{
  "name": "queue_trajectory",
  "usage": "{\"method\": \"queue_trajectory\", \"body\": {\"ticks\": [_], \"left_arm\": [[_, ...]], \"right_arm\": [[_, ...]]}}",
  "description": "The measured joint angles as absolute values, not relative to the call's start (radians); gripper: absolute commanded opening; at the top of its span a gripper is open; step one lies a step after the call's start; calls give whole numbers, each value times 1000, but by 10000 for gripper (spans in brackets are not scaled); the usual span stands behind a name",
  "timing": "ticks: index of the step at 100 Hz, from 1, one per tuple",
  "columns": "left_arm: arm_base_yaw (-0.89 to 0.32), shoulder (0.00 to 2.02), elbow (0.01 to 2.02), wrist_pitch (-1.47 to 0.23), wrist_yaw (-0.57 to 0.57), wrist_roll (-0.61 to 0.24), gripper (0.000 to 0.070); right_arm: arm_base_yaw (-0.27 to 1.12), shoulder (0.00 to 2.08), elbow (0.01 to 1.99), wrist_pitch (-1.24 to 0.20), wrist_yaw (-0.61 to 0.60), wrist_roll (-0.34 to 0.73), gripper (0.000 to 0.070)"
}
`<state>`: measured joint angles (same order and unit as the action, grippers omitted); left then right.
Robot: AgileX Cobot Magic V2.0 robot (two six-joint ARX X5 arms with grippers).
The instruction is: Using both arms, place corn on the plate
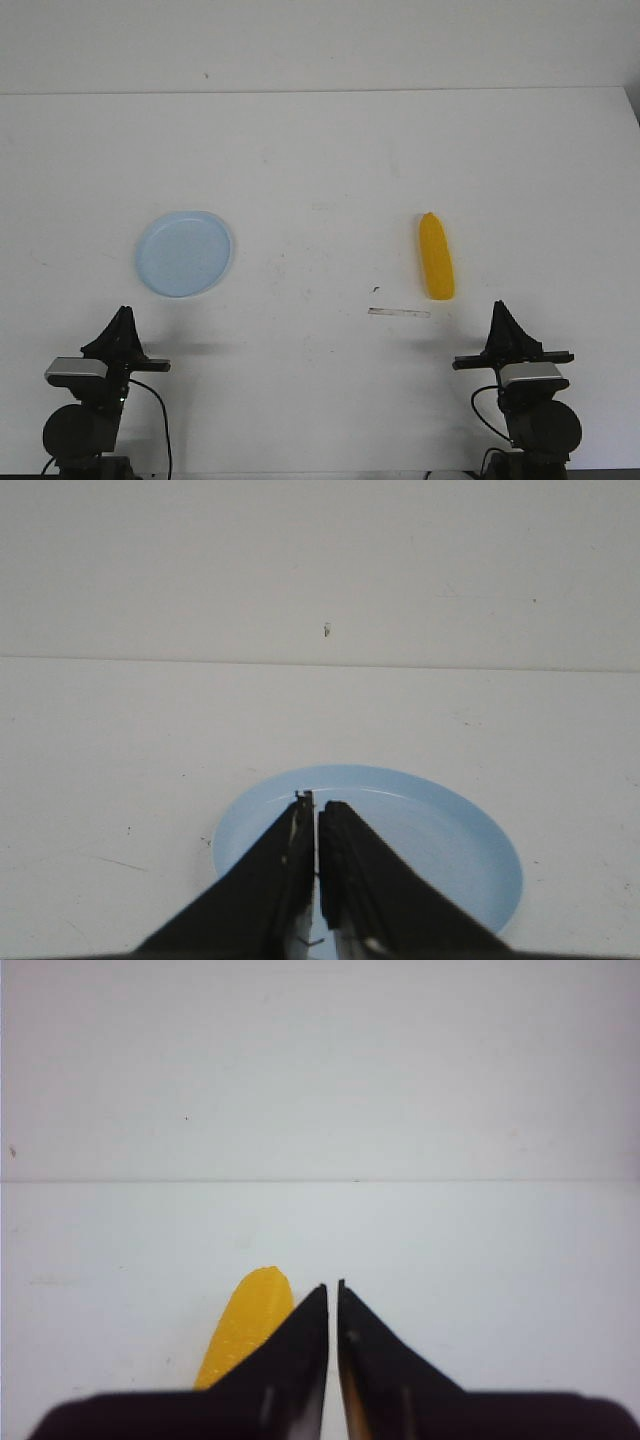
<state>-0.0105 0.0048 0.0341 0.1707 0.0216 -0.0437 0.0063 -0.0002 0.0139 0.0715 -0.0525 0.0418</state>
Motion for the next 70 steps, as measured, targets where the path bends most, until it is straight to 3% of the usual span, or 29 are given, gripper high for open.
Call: {"method": "queue_trajectory", "body": {"ticks": [22,45,70], "left_arm": [[-10,5,34,171,22,-47,1],[-10,5,39,167,2,-123,1],[-10,40,177,112,-29,-139,1]], "right_arm": [[6,0,14,72,-52,42,15],[6,0,14,72,-52,42,15],[6,0,14,72,-52,42,15]]}}
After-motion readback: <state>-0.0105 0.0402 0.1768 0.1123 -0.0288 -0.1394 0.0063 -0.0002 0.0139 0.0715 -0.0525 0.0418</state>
